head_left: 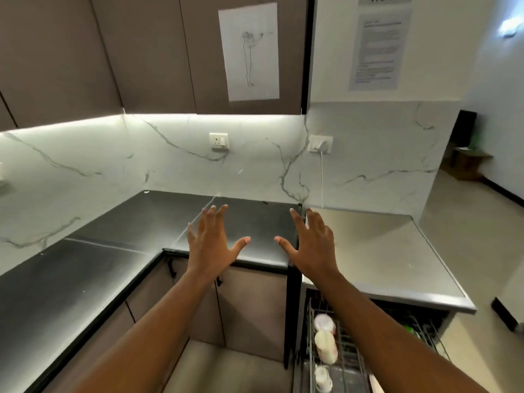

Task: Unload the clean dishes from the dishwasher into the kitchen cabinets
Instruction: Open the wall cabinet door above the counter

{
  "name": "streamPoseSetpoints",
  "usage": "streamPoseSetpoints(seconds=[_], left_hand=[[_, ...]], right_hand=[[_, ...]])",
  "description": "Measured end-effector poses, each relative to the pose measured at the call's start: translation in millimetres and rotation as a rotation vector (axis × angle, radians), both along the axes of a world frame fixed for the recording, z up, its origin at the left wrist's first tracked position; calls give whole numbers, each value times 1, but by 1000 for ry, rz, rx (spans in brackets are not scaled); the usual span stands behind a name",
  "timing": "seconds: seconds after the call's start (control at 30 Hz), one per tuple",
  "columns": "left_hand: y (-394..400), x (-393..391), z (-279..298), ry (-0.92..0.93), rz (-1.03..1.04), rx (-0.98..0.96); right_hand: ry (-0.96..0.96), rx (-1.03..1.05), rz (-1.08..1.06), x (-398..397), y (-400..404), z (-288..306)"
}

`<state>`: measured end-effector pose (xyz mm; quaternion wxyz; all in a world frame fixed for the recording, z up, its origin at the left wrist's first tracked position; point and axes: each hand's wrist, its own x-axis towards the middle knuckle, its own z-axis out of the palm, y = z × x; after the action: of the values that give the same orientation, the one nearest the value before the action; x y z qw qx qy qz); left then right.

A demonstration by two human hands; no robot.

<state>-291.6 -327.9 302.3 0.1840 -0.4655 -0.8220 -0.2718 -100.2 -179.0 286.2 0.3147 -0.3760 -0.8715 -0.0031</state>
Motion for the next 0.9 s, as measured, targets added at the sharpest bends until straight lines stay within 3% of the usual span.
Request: streamPoseSetpoints(seconds=[0.2, 0.63, 0.9], left_hand=[[18, -55, 32, 1, 38, 72], [81, -258, 91, 45, -25, 173], [132, -349, 126, -158, -152, 335]], right_hand=[[16, 78, 19, -57, 29, 43], [126, 209, -45, -242, 91, 103], [181, 302, -102, -330, 128, 147]])
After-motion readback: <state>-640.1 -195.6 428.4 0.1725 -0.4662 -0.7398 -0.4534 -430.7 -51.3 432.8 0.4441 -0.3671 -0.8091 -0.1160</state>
